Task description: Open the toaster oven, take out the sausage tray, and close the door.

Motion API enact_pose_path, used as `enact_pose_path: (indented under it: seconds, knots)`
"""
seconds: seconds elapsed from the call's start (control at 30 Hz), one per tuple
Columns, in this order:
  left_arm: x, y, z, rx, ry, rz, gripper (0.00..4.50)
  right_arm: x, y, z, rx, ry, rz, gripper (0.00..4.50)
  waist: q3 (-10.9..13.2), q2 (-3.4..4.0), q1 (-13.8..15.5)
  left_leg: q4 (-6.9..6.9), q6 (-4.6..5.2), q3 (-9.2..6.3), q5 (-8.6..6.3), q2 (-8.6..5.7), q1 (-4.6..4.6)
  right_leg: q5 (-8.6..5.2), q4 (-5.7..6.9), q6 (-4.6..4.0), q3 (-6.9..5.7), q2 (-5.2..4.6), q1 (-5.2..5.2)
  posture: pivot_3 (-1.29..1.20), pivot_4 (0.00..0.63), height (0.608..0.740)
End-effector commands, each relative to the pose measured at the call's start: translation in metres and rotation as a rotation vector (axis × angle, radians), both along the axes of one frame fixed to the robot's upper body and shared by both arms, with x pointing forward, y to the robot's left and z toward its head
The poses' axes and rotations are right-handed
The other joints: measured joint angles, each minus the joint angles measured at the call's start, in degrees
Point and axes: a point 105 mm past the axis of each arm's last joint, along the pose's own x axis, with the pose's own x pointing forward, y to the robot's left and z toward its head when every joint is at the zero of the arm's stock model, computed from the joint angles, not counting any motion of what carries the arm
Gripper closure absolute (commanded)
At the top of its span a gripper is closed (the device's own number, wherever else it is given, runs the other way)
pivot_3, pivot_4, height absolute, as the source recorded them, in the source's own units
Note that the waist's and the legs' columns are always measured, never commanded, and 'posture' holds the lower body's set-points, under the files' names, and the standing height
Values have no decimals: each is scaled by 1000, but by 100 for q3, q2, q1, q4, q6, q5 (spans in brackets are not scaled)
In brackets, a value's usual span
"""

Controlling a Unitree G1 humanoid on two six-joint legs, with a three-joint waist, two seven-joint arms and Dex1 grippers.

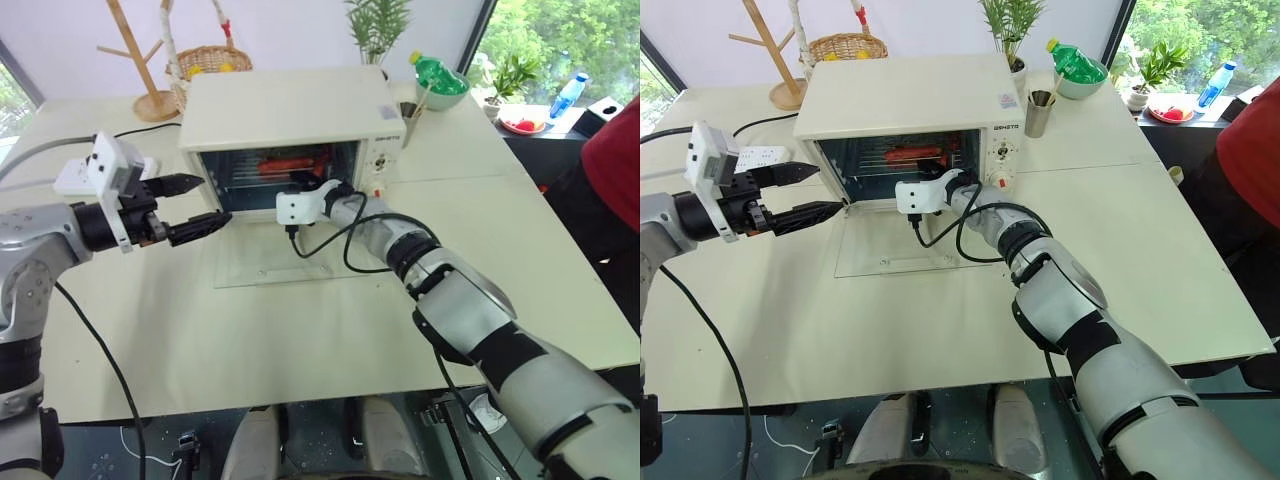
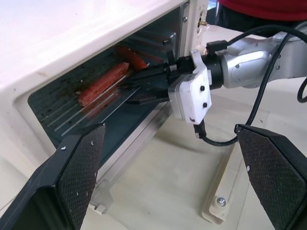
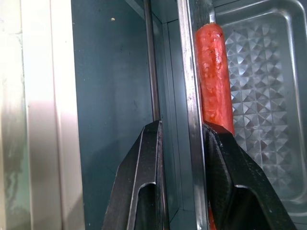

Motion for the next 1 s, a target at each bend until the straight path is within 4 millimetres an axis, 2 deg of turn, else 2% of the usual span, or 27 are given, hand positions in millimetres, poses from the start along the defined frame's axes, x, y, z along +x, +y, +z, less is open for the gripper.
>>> enact_pose_path:
  seconds: [0.03,0.07,0.2,0.47,0.8,1.0]
  knots:
    - [-2,-2,10,7,-45,-13,0,2,4,13,-10,-36,-1,3310,0,0,0,0,0,0,0,0,0,0,0,0,0,0,0,0,150,740]
    - [-3,-2,10,7,-45,-13,0,2,4,13,-9,-36,-4,3310,0,0,0,0,0,0,0,0,0,0,0,0,0,0,0,0,150,740]
    - [-3,-3,9,3,-44,-14,0,3,4,17,-1,-46,-2,4459,-1,-2,0,0,0,0,0,0,0,0,0,0,0,0,0,0,150,740]
    - [3,-1,9,-12,-30,-20,0,1,9,25,12,-77,24,4459,0,-1,0,-1,0,0,0,0,1,0,0,0,0,0,0,0,150,740]
    - [38,6,2,24,23,-64,0,-9,21,39,49,-114,120,4459,1,0,-2,-5,0,1,0,-4,-3,0,1,0,-1,2,-6,0,150,740]
    - [52,5,-1,55,37,-105,0,-19,23,45,69,-132,191,4459,2,-1,1,-7,0,4,0,-5,-9,0,0,0,0,3,-12,0,150,740]
